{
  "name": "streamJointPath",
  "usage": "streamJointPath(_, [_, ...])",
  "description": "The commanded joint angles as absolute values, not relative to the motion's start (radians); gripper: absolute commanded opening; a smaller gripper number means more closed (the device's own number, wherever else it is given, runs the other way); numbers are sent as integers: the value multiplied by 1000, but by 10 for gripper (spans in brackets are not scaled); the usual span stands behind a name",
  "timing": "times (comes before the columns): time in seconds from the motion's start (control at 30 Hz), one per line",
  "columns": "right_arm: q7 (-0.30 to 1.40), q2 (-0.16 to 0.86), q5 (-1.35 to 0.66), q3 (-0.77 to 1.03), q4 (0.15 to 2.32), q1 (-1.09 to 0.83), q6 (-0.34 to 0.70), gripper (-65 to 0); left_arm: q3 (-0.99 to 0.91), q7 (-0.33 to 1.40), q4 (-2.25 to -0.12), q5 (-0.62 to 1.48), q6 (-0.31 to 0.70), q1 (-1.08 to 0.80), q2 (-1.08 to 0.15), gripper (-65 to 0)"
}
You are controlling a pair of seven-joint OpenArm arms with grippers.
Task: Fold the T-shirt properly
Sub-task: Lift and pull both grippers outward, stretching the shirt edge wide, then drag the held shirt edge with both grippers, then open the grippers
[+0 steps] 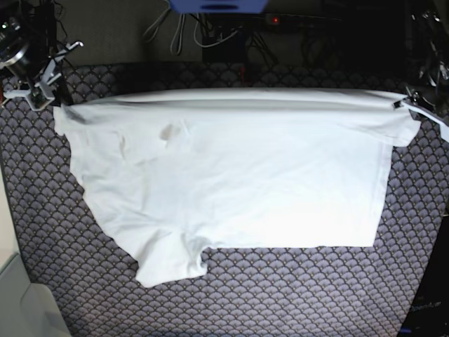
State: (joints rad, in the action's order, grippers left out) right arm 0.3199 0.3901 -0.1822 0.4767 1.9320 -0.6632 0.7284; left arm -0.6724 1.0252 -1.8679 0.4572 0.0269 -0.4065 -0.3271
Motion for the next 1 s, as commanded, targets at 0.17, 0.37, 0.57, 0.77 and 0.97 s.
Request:
streamJointPath(0.17, [323,380,-163,493,1939,-674,698,-650,-688,995,-1880,412,7,-406,-335,-645])
streamJointPath(0.37, [325,344,-163,490,1896,-674,698,-650,-687,998,-1840,414,7,-406,-335,-645])
streamJointPath(0.57, [320,334,-163,475,1796,-674,698,-650,-651,997,-1797,412,7,-407,-337,-645])
streamJointPath(0.77, [320,337,-163,415,1750,-685,698,-650,-573,998,-1797,404,7,-420,-338,-641])
streamJointPath(0.97, [323,338,-163,377,1748,-688,698,-650,-567,1003,-1797,403,7,-420,-340,-640])
